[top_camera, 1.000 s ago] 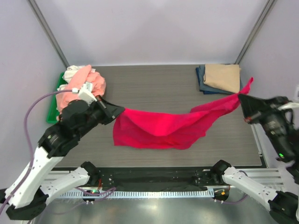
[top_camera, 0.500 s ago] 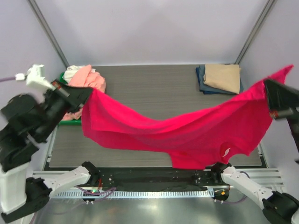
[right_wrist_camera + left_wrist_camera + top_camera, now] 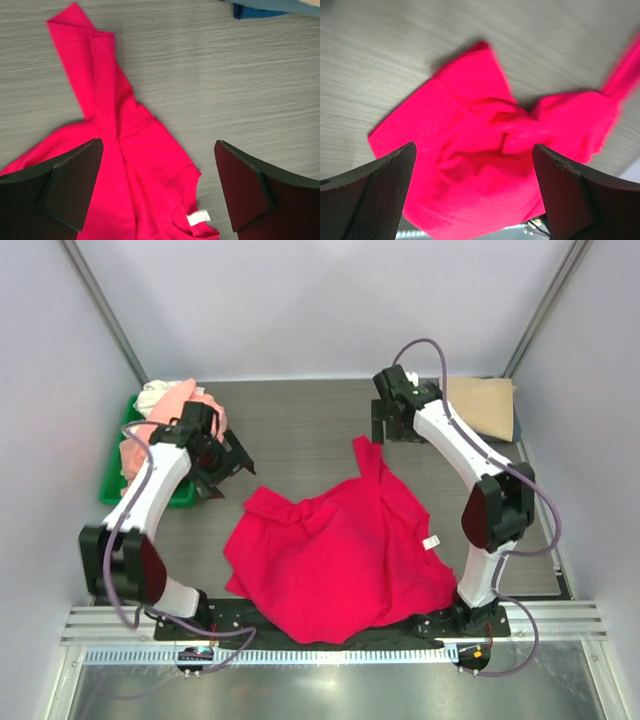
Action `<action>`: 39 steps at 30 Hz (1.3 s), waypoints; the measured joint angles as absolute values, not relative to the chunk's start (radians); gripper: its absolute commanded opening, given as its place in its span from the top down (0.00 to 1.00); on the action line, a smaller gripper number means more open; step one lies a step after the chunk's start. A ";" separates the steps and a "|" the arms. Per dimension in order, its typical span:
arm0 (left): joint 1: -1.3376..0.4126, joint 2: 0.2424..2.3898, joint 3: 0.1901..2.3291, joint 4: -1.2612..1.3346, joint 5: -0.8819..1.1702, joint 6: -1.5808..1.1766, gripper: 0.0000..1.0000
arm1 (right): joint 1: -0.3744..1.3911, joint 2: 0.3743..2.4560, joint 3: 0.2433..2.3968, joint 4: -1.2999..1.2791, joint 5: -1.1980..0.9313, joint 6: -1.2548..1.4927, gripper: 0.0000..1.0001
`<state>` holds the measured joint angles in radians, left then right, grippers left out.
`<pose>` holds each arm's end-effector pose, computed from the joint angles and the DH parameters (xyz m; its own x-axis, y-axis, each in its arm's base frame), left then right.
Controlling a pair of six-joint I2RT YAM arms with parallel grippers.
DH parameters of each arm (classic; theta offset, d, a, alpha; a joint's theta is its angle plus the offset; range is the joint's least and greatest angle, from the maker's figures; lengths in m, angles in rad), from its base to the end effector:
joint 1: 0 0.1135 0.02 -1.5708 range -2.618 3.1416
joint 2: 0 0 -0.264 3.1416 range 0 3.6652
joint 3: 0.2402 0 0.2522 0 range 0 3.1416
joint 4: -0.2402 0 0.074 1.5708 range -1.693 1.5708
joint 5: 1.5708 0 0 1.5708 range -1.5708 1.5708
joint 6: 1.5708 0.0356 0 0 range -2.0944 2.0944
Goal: Fold and stack the t-shirts
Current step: Flatten the tshirt out
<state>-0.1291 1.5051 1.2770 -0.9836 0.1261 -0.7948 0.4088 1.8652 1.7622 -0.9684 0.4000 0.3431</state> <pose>0.2903 -0.0422 0.2776 -0.7727 -0.6137 -0.1621 -0.5425 0.7711 -0.3333 0.3703 0.1453 0.3069 -0.8242 -0.0194 -0.5660 0.0874 0.9831 -0.1608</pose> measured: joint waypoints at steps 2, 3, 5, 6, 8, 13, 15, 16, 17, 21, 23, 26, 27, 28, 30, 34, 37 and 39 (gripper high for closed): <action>-0.134 1.382 1.279 -0.970 0.115 -0.779 0.04 | 0.414 1.778 1.708 -0.965 0.393 0.348 0.00; -0.136 1.330 1.278 -0.962 0.105 -0.775 0.06 | 0.415 1.711 1.679 -0.949 0.389 0.350 0.00; -0.136 1.234 1.256 -0.930 0.086 -0.770 0.09 | 0.416 1.557 1.631 -0.919 0.381 0.357 0.00; -0.136 1.204 1.227 -0.900 0.078 -0.768 0.13 | 0.415 1.469 1.593 -0.875 0.373 0.361 0.00; -0.136 1.166 1.152 -0.873 0.069 -0.770 0.18 | 0.415 1.355 1.528 -0.825 0.360 0.369 0.00; -0.142 1.236 0.963 -0.783 0.064 -0.781 0.25 | 0.415 1.303 1.394 -0.760 0.316 0.373 0.00; -0.144 1.279 0.913 -0.752 0.064 -0.785 0.28 | 0.415 1.355 1.352 -0.739 0.295 0.373 0.00; -0.145 1.300 0.905 -0.740 0.064 -0.786 0.29 | 0.415 1.385 1.330 -0.736 0.284 0.372 0.00; -0.146 1.321 0.904 -0.724 0.064 -0.786 0.32 | 0.415 1.411 1.311 -0.735 0.276 0.371 0.00; -0.149 1.408 0.910 -0.635 0.059 -0.788 0.40 | 0.415 1.443 1.282 -0.735 0.258 0.364 0.00; -0.150 1.455 0.911 -0.597 0.056 -0.789 0.44 | 0.415 1.442 1.283 -0.718 0.255 0.359 0.00; -0.153 1.523 0.911 -0.550 0.056 -0.797 0.49 | 0.410 1.446 1.283 -0.697 0.250 0.349 0.00; -0.158 1.544 0.911 -0.538 0.056 -0.801 0.50 | 0.406 1.451 1.283 -0.690 0.247 0.345 0.00; -0.162 1.561 0.911 -0.529 0.054 -0.804 0.52 | 0.402 1.457 1.283 -0.683 0.245 0.342 0.00; -0.173 1.593 0.912 -0.515 0.053 -0.807 0.60 | 0.390 1.477 1.283 -0.668 0.238 0.339 0.00; -0.196 1.622 0.913 -0.498 0.052 -0.813 0.90 | 0.356 1.534 1.285 -0.646 0.221 0.335 0.00; -0.204 1.644 0.932 -0.490 0.055 -0.805 1.00 | 0.329 1.573 1.287 -0.625 0.202 0.335 0.00; -0.206 1.666 0.964 -0.500 0.053 -0.802 1.00 | 0.313 1.604 1.291 -0.608 0.176 0.339 0.00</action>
